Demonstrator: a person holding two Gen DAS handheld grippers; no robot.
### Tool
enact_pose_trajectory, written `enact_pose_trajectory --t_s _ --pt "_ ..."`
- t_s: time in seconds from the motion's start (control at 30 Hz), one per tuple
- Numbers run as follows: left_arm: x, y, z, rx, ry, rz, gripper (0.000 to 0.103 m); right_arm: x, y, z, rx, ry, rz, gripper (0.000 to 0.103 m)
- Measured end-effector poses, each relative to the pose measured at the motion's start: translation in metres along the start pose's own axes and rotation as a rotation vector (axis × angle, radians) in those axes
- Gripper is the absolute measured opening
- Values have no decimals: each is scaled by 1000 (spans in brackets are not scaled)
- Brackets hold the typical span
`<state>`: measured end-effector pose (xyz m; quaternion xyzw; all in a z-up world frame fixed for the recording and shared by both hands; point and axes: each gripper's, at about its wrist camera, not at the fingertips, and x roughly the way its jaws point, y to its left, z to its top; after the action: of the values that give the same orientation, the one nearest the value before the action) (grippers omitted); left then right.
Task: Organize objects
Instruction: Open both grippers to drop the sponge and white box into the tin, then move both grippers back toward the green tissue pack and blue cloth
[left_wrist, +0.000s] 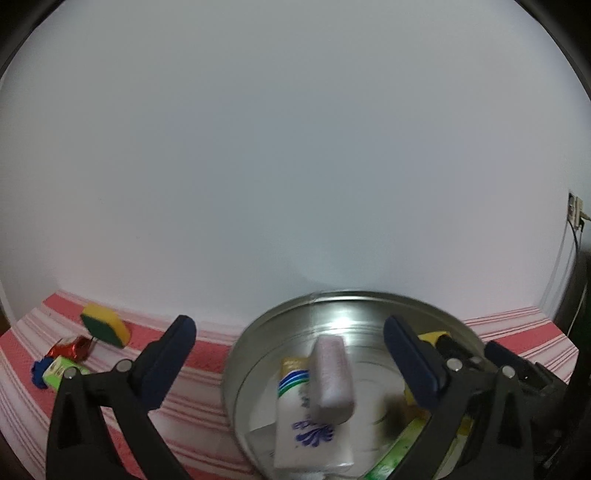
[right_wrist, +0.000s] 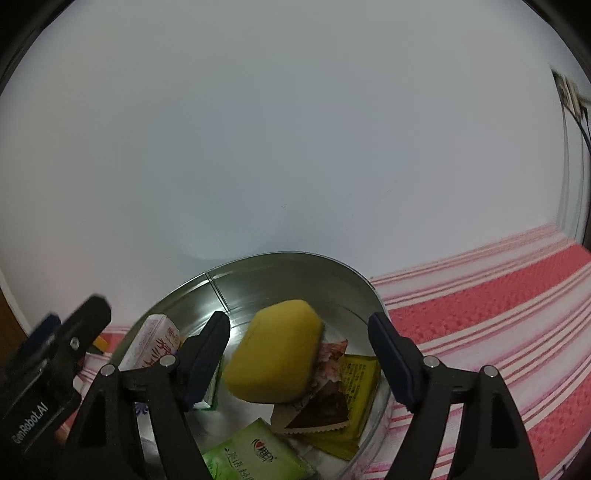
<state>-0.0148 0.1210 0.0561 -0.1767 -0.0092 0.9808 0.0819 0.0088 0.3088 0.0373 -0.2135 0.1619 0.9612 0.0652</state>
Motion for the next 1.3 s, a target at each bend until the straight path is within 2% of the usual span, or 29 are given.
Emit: enact_pose_trajectory --t_s 0.1,0.3,0.43,0.53,0.6,0.63,0.67,0.83,0.9,0.93,1.0,1.03,1.17,1.3 --pt "-1 9 -2 -26 29 18 103 1 -5 -1 58 -10 21 79" --pt "-8 31 -7 -66 37 66 103 -25 -17 -2 112 -44 39 79" --pt "-11 45 -11 -68 53 95 103 -45 -5 -1 56 -96 26 79" --pt "-16 54 -13 -53 55 123 103 -74 13 -5 -24 -196 -11 79" --pt "-17 61 -13 -42 50 149 103 -88 25 -10 -62 -266 -23 85" --pt "-17 64 -13 -39 49 162 103 -94 31 -14 -73 -298 -29 96" --pt "-17 67 -14 -36 49 174 103 -98 37 -19 -83 -321 -35 100" --pt "-18 85 -17 -39 46 230 103 -86 60 -28 -161 -321 -27 100" --pt "-18 89 -18 -53 49 247 103 -96 53 -28 -154 -326 -26 100" --pt "-16 91 -19 -63 52 250 103 -75 62 -27 -150 -322 -27 100" --pt "-14 93 -20 -75 57 253 103 -66 62 -25 -142 -306 -24 100" --pt "-14 94 -21 -73 57 258 103 -80 57 -24 -139 -292 -16 100" --pt "-13 89 -24 -24 52 288 103 -74 57 -25 -128 -238 -2 100" --pt "-12 85 -28 18 61 301 103 -76 56 -26 -122 -233 11 100"
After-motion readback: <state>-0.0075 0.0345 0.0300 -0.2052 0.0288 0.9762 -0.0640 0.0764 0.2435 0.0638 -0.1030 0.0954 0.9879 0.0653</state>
